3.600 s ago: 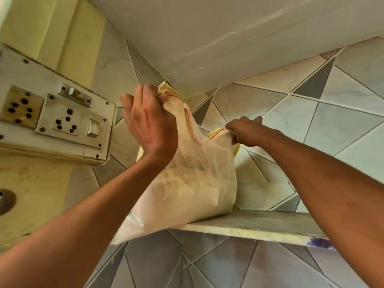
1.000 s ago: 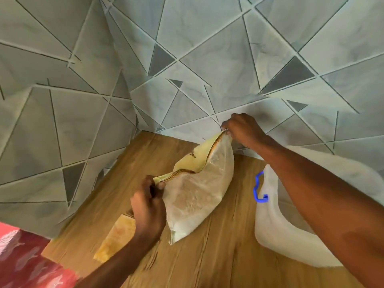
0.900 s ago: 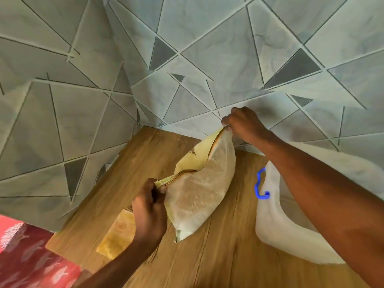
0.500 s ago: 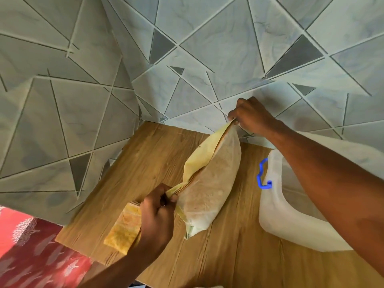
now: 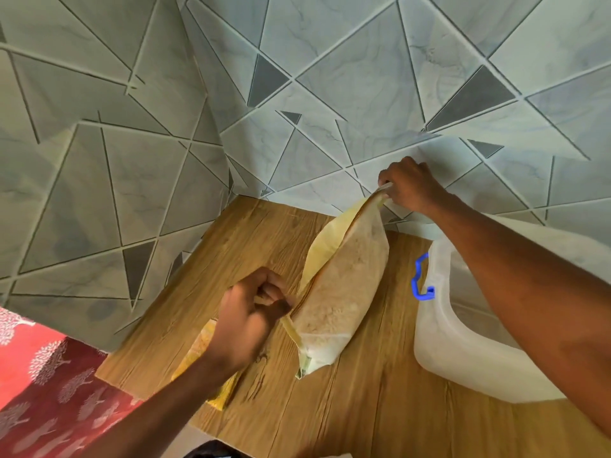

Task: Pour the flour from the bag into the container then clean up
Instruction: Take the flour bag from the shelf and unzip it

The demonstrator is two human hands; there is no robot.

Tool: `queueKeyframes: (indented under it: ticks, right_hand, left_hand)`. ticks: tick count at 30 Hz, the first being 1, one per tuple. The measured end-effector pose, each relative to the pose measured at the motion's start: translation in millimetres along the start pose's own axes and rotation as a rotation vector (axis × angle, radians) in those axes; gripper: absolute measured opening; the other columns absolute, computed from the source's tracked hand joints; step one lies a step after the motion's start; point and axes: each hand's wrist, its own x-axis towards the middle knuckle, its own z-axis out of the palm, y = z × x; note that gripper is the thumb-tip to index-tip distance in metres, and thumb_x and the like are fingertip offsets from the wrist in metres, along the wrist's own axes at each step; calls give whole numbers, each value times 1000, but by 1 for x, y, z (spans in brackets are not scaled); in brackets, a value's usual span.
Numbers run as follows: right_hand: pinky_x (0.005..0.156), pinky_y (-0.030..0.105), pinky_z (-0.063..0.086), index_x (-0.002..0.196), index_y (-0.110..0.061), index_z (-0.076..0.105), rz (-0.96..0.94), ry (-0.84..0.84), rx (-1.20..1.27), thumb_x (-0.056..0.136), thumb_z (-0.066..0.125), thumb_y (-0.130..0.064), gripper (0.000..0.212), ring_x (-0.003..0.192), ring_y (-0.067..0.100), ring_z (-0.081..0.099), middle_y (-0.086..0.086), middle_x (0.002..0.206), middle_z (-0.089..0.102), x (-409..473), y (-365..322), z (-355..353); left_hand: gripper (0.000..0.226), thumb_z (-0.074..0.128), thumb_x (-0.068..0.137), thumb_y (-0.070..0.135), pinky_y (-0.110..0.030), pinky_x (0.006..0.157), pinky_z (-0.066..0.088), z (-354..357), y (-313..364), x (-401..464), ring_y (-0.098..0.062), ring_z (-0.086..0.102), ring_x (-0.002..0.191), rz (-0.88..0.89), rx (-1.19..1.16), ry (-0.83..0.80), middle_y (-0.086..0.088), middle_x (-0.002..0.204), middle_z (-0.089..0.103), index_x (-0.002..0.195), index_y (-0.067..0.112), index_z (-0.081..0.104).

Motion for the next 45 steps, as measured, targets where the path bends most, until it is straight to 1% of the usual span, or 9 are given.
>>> queueKeyframes:
  ticks: [5, 13, 17, 21, 26, 30, 34, 40, 45]
  right_hand:
    - [94, 40, 53, 131, -22, 52, 269, -34, 446, 74, 89, -25, 68, 111, 33, 59, 15, 117, 63, 1, 13, 13]
    - [87, 34, 55, 108, -5, 69, 566, 51, 566, 66, 93, -25, 52, 112, 33, 62, 13, 110, 70, 19, 15, 15]
    - [66, 27, 54, 100, 1, 71, 638, 14, 687, 67, 92, -17, 42, 83, 23, 70, 11, 96, 72, 26, 19, 17]
    - [42, 18, 51, 95, 8, 72, 698, -4, 1028, 74, 81, 11, 23, 52, 18, 67, 20, 90, 71, 28, 23, 19]
    - [57, 29, 55, 91, 13, 67, 657, -62, 1158, 75, 82, 8, 23, 59, 26, 68, 25, 78, 68, 35, 33, 27]
    - [50, 27, 43, 83, 10, 67, 635, -175, 1135, 85, 71, 7, 5, 56, 24, 55, 21, 69, 61, 40, 34, 27]
    - [47, 24, 39, 73, 8, 67, 507, -214, 935, 86, 62, 2, 16, 46, 20, 49, 18, 62, 60, 38, 32, 27]
    - [57, 34, 47, 66, 3, 68, 26, -147, 508, 88, 53, -7, 28, 53, 17, 58, 10, 58, 62, 16, 26, 11]
    - [59, 35, 41, 64, -3, 59, -441, -272, 339, 87, 53, -4, 23, 50, 17, 43, 7, 56, 51, -42, -47, -3]
  left_hand:
    - [20, 69, 93, 33, -16, 77, 51, 21, 23, 81, -8, 64, 95, 96, 109, -92, 4, 101, 68, 107, 20, 64]
    - [26, 66, 89, 35, -43, 88, 57, 100, 38, 233, -23, 66, 95, 190, 330, -172, -5, 104, 71, 105, 14, 69]
    - [46, 55, 76, 59, -43, 87, 57, 128, 50, 272, -26, 66, 100, 158, 444, -268, -7, 105, 71, 97, 21, 71]
    - [32, 66, 78, 49, -44, 81, 59, 148, 49, 298, -28, 69, 92, 130, 435, -233, -7, 94, 72, 87, 20, 72]
    - [18, 69, 77, 28, -34, 71, 56, 155, 51, 312, -26, 70, 83, 64, 345, -176, -9, 83, 73, 79, 11, 74]
    - [19, 69, 69, 25, -22, 56, 42, 155, 48, 316, -19, 68, 73, -18, 287, -154, -2, 70, 66, 78, 9, 73]
    - [9, 76, 80, 14, -23, 57, 57, 150, 52, 319, -15, 66, 56, -22, 245, -165, 0, 59, 64, 75, 7, 76]
    - [19, 75, 79, 8, -14, 45, 48, 147, 57, 319, -8, 60, 46, -17, 263, -147, -3, 53, 62, 60, 7, 72]
    - [27, 72, 82, 8, -23, 63, 47, 143, 48, 317, -30, 72, 82, -43, 226, 1, -14, 72, 73, 56, 12, 67]
